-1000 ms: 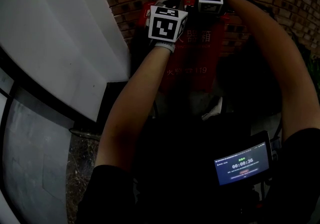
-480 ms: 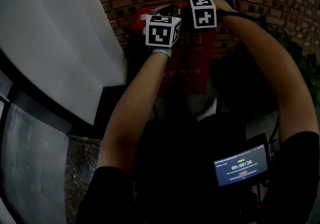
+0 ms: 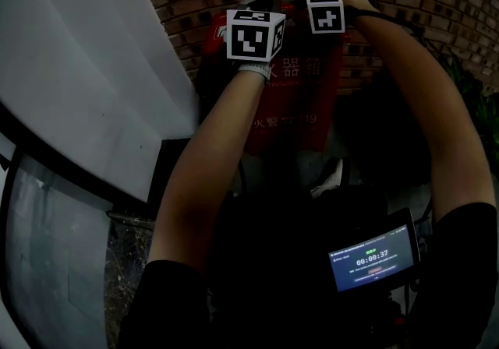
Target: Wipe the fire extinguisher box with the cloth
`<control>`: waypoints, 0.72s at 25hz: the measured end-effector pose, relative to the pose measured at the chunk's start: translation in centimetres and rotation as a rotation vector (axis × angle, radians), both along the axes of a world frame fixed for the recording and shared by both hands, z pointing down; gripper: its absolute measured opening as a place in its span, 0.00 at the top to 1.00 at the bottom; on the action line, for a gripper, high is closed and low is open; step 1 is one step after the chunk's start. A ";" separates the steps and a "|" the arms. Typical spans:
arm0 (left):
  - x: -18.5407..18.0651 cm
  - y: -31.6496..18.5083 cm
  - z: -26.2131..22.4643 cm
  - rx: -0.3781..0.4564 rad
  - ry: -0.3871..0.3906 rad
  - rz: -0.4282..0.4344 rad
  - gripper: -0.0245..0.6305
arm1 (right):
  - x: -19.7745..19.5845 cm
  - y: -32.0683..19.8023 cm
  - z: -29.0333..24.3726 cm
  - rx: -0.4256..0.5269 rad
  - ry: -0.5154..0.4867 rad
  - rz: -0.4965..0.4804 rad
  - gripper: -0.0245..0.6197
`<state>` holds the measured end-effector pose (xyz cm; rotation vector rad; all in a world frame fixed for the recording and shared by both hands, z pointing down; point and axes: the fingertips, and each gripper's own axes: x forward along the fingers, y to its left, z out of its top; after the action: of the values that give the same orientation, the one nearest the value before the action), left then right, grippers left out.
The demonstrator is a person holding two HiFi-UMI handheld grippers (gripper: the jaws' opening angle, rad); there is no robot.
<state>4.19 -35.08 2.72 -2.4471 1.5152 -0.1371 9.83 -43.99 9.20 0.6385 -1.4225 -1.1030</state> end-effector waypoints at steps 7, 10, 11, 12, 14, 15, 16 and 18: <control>1.0 -3.7 -1.4 -0.003 -0.061 0.026 0.96 | 2.4 -6.4 1.2 -0.039 0.013 0.047 0.88; 2.0 -4.3 -1.7 0.001 -0.096 0.054 0.96 | 2.6 -7.6 2.4 -0.071 0.008 0.044 0.88; 2.4 -4.3 -1.8 0.008 -0.114 0.061 0.96 | 2.5 -7.7 2.6 -0.087 -0.013 0.040 0.88; 2.8 -4.2 -1.9 0.018 -0.134 0.067 0.96 | 2.3 -7.7 2.7 -0.103 -0.039 0.039 0.88; 3.5 -3.9 -1.7 0.030 -0.155 0.080 0.96 | 2.3 -7.5 2.9 -0.125 -0.071 0.040 0.88; 3.8 -3.7 -1.6 0.030 -0.154 0.086 0.96 | 2.3 -7.2 2.9 -0.130 -0.073 0.037 0.88; 4.0 -3.4 -1.4 0.026 -0.150 0.090 0.96 | 2.3 -6.8 2.8 -0.135 -0.069 0.028 0.88; 4.1 -2.9 -1.0 0.018 -0.144 0.091 0.96 | 2.2 -5.7 2.9 -0.147 -0.058 0.006 0.88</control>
<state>8.30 -38.00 1.67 -2.4301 1.3373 -0.2749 12.03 -49.70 12.05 0.5729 -1.5351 -0.9713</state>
